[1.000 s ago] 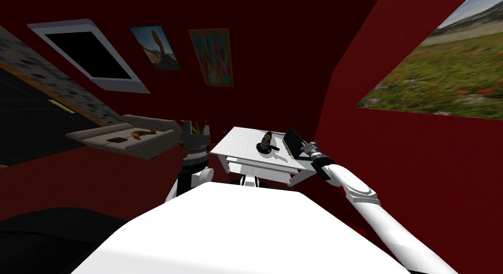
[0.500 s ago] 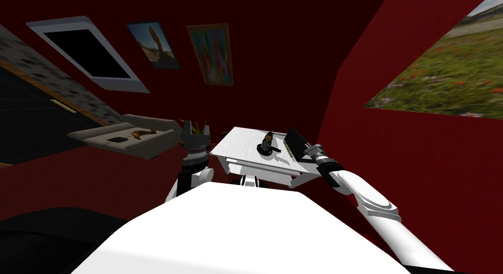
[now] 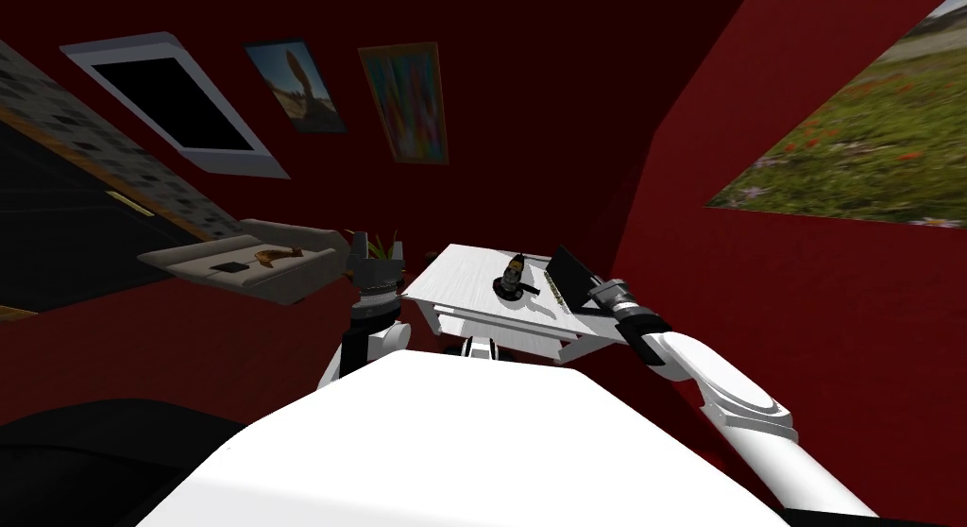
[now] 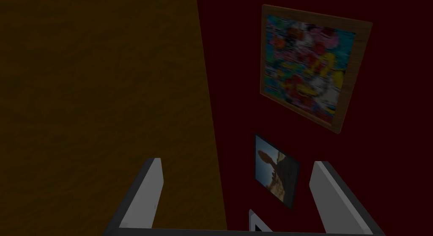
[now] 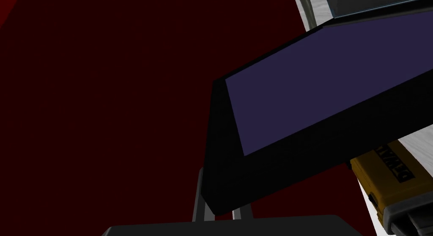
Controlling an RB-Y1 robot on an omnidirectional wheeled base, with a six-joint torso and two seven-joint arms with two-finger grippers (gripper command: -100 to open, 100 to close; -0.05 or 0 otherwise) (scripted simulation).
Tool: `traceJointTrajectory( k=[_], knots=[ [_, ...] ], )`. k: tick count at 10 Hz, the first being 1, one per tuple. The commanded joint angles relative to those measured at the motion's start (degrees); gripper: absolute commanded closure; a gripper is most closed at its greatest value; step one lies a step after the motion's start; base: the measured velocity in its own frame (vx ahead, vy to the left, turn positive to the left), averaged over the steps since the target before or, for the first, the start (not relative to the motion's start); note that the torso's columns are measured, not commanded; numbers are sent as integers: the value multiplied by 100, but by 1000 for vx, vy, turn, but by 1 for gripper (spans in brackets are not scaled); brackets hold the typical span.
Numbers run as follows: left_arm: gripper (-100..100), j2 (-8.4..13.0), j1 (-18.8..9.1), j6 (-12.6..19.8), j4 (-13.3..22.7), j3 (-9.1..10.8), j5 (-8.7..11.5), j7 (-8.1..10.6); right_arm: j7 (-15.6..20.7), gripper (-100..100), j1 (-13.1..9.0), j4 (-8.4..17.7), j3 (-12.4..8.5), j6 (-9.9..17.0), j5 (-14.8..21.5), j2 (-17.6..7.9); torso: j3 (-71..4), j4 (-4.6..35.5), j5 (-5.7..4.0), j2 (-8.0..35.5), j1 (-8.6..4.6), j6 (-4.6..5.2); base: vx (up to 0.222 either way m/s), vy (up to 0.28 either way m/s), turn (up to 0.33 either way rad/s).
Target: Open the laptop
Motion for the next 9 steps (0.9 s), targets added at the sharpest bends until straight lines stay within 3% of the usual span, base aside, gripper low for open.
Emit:
traceJointTrajectory(
  k=[1,7,8,9],
  knots=[
    [0,0,0,0,0,0,0,0,-334,100,-98,287,7,-126,-317,-44,0,-8,-11,-5,-3,4,-23,-74,30],
    [0,0,0,0,0,0,0,0,-940,100,-281,727,22,-290,-917,-184,-8,-13,-17,-18,-19,5,-16,-63,18],
    [0,0,1,0,0,1,0,0,-871,100,-258,603,-12,-249,-857,-220,-6,-12,-15,-15,-3,1,-1,-43,-6],
    [0,0,1,0,0,0,0,0,-1034,100,-372,776,6,-338,-1036,-78,-2,-8,-2,-8,38,-11,3,-84,-10]
  ],
)
